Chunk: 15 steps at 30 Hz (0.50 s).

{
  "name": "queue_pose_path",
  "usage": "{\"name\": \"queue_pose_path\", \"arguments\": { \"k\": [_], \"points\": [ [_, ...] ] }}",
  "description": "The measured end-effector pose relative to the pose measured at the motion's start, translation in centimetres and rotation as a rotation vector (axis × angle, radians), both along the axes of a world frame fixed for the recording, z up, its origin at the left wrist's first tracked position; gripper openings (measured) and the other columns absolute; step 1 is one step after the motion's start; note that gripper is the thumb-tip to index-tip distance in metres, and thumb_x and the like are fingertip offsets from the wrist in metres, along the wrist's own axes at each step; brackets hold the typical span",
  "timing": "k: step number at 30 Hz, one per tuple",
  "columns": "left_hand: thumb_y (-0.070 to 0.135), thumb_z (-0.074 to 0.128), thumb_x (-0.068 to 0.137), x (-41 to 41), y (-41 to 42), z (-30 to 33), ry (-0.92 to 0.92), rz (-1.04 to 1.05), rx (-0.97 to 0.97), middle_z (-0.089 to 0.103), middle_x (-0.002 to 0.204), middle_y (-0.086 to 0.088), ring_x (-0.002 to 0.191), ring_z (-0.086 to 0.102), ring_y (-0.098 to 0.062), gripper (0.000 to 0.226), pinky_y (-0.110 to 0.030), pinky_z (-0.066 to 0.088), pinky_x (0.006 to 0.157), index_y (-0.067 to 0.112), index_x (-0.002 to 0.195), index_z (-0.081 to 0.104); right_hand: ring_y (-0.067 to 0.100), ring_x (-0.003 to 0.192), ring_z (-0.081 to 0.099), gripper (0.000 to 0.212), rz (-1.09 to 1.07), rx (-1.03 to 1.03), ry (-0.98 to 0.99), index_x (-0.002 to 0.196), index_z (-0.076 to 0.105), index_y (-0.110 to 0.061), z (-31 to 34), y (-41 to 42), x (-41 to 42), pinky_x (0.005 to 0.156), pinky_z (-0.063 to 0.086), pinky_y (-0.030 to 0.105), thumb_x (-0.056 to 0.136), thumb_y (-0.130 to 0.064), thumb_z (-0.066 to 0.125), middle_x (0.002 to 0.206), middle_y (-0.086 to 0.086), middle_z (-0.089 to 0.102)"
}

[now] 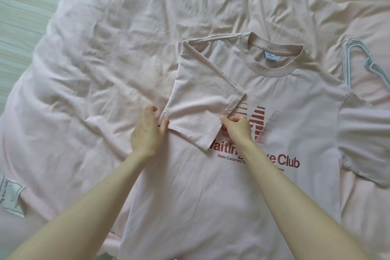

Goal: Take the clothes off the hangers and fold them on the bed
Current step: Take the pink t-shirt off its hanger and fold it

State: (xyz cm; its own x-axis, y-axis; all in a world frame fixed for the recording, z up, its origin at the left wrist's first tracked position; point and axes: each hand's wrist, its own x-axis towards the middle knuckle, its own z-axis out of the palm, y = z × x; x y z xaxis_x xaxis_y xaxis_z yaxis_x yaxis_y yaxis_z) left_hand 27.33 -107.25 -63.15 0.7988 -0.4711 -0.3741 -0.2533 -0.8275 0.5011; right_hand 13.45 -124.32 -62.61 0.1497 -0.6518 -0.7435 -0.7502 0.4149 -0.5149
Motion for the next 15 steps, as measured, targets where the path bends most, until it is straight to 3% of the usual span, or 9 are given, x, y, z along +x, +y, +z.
{"name": "queue_pose_path", "arguments": {
  "k": [3,6,10,12,15],
  "points": [
    [0.026,0.051,0.086,-1.2,0.0,-0.1,-0.311,-0.384,-0.089,0.051,0.127,-0.013,0.113,0.047,-0.033,0.039,-0.046,0.04,0.09,0.019,0.125,0.054,0.018,0.07,0.063,0.021,-0.133,0.159,-0.105,0.095,0.06,-0.007,0.8,1.9,-0.8,0.054,0.048,0.025,0.088,-0.027,0.061,0.091,0.01,0.068],
    [0.025,0.041,0.08,-3.0,-0.1,-0.5,-0.357,-0.76,-0.194,0.062,0.113,-0.007,0.111,0.052,-0.027,0.03,-0.042,0.037,0.091,0.02,0.094,0.067,0.015,0.064,0.06,0.013,-0.2,0.265,-0.15,0.09,0.061,-0.009,1.5,4.2,-0.8,0.052,0.043,0.025,0.089,-0.021,0.061,0.082,0.006,0.065],
    [0.01,0.036,0.072,-4.1,0.5,0.1,-0.222,-0.779,-0.181,0.063,0.096,-0.003,0.092,0.062,-0.027,0.028,-0.034,0.033,0.084,0.016,0.082,0.061,0.013,0.055,0.05,0.014,-0.225,0.264,-0.141,0.074,0.059,-0.011,2.0,5.8,-1.2,0.05,0.036,0.023,0.088,-0.013,0.059,0.066,0.002,0.059],
    [0.003,0.039,0.068,-4.2,0.9,0.2,-0.212,-0.775,-0.168,0.062,0.094,-0.003,0.092,0.061,-0.028,0.032,-0.034,0.031,0.087,0.014,0.09,0.06,0.012,0.053,0.051,0.015,-0.228,0.273,-0.148,0.073,0.058,-0.012,2.3,6.0,-1.6,0.048,0.037,0.021,0.088,-0.011,0.057,0.063,0.001,0.058],
    [-0.002,0.056,0.068,-4.2,1.2,0.3,-0.255,-0.812,-0.139,0.061,0.1,-0.006,0.098,0.059,-0.031,0.041,-0.046,0.039,0.091,0.011,0.107,0.059,0.012,0.051,0.052,0.015,-0.235,0.28,-0.167,0.071,0.057,-0.011,2.5,6.3,-2.0,0.046,0.035,0.02,0.086,-0.01,0.054,0.061,0.002,0.058]
  ]
}}
